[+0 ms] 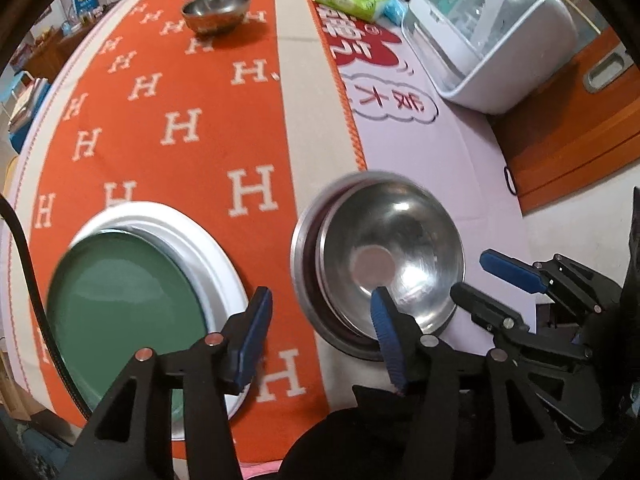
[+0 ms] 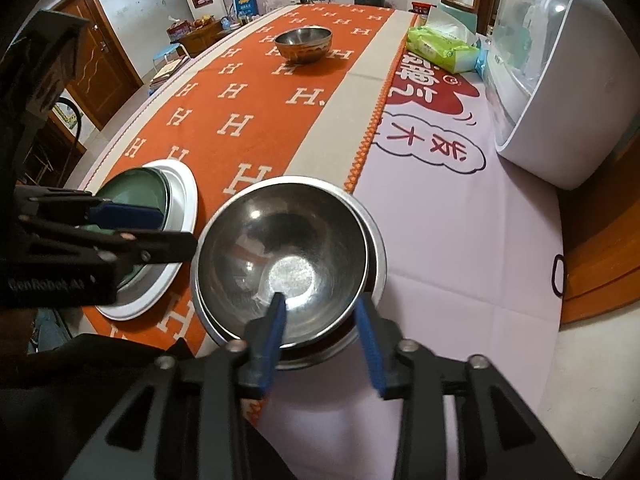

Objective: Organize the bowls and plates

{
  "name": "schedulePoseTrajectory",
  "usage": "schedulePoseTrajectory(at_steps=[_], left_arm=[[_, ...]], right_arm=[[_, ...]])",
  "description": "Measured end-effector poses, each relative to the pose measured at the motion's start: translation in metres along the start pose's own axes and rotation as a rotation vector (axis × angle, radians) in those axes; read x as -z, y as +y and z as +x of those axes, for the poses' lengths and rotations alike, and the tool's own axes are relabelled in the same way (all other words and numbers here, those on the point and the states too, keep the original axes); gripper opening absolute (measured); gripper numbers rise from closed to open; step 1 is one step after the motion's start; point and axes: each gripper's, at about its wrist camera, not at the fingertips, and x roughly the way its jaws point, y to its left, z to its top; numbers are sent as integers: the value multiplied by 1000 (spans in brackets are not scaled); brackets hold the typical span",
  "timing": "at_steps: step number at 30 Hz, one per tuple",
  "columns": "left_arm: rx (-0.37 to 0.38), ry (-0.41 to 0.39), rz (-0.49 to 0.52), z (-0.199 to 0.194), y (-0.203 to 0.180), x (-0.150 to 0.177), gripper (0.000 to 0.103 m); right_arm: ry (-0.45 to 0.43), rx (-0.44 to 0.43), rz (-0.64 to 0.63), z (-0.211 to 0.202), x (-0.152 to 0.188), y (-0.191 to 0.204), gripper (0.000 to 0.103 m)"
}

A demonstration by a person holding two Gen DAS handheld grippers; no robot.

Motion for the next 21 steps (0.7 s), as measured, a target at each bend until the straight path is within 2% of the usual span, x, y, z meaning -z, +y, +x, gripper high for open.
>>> schedulePoseTrajectory(at_steps=[9, 11, 13, 17, 21], left_arm=[[-58, -65, -39, -37, 29, -16, 69], [-66, -85, -53, -48, 40, -19, 77], [-83, -107, -71, -61, 55, -22, 78], [-115, -124, -97, -80, 87, -29, 78], [-182, -148, -108, -101, 128, -42, 79]], right_arm=[[-26, -11, -10, -4, -27, 10, 46], [-38, -8, -24, -5, -38, 15, 47], [-53, -4, -36, -5, -52, 21, 54], [-88, -9, -47, -6, -82, 33, 57], [-123, -14, -33, -5, -115, 46, 60]])
